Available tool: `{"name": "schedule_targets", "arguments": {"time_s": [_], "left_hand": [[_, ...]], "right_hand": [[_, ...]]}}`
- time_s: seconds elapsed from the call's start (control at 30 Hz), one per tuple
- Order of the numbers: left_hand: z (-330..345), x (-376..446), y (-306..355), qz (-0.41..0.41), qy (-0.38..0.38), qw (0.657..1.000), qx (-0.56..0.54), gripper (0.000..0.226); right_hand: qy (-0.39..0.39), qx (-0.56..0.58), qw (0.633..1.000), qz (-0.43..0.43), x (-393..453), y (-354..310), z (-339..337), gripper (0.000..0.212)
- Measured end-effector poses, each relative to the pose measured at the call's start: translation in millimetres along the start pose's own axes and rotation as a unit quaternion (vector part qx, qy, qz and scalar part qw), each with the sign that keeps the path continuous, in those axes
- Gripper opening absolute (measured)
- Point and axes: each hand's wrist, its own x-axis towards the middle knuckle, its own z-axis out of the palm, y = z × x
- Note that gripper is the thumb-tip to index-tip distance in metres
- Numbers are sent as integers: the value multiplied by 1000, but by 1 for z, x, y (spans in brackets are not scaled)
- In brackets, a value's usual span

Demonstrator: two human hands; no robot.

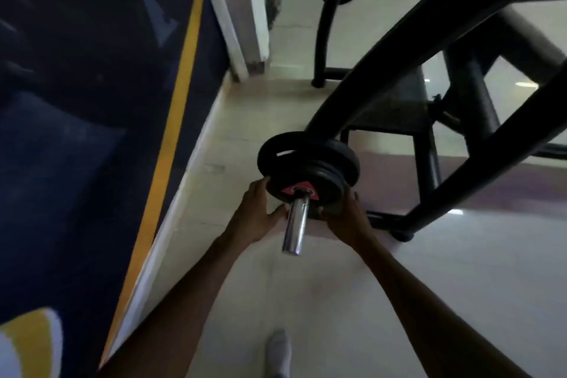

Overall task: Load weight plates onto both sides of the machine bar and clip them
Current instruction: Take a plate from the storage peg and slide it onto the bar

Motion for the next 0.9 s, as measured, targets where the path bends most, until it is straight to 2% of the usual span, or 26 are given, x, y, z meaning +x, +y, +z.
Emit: {"name": "schedule_targets", "arguments": {"time_s": [0.1,0.17,0.27,0.5,0.7,0.83,0.9], "left_hand": [[10,35,-31,1,-11,999,-30,92],[18,53,-46,-6,-33,998,-50,96],[31,67,-57,8,-36,996,-87,99],[49,76,-83,36,19,983,-177,82],[46,72,-91,31,23,988,-149,79],[44,64,-100,26,3,994,-106,69],[45,60,-101,20,-14,996,-83,66]], "right_hand": [[37,41,995,78,26,21,22,75],[20,34,991,127,38,32,33,85],[34,29,991,130,42,61,50,97],[114,60,980,153,36,69,67,90],[152,60,974,158,20,65,82,88],[150,52,975,153,3,69,81,91],[131,42,980,141,-8,73,77,82]]}}
